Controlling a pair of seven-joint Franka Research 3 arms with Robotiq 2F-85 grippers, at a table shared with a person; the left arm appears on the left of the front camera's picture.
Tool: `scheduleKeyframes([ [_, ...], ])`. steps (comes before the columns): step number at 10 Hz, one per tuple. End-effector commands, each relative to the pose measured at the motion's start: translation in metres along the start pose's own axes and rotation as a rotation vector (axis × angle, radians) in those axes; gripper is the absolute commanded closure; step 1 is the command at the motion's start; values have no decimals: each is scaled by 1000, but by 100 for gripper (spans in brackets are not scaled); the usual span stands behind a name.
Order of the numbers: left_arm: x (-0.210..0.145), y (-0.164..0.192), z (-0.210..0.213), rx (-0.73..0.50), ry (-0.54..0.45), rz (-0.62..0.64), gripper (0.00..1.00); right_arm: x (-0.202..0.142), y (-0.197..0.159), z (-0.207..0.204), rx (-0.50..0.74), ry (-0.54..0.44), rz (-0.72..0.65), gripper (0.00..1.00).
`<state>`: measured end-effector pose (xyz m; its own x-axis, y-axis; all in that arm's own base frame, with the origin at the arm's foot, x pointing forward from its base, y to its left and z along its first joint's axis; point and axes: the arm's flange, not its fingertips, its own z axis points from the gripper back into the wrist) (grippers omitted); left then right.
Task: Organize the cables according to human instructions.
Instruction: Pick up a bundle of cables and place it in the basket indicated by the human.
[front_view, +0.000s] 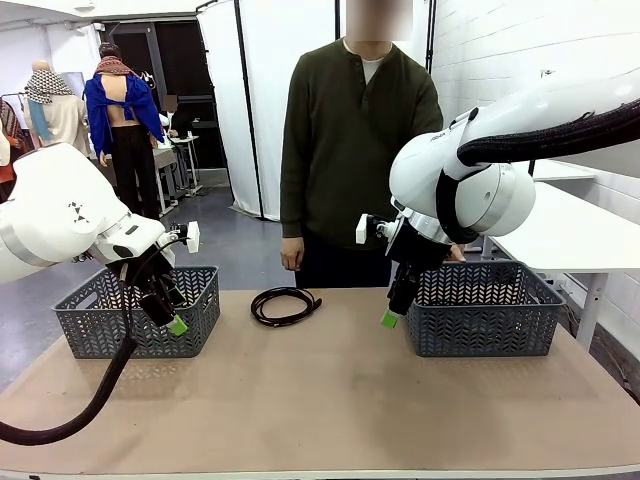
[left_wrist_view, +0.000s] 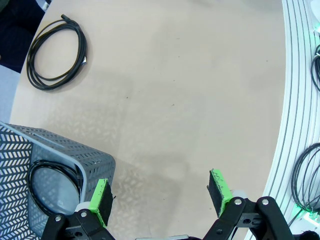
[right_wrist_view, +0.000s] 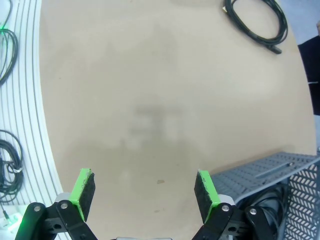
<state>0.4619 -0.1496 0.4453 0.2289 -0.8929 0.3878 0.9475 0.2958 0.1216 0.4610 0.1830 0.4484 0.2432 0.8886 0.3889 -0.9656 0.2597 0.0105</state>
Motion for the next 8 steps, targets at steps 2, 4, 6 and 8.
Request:
scheduleKeyframes([
  [2, 1, 0, 3, -7, 4, 2, 0, 0, 0, 0, 0, 0, 0, 0],
  [4, 1, 0, 3, -7, 4, 2, 0, 20, -12, -1, -1, 37, 83, 0],
  [6, 1, 0, 3, -7, 4, 2, 0, 50, -35, -6, 15, 111, 176, 0],
  [8, 1, 0, 3, -7, 4, 2, 0, 79, -55, -17, 88, 180, 292, 0],
])
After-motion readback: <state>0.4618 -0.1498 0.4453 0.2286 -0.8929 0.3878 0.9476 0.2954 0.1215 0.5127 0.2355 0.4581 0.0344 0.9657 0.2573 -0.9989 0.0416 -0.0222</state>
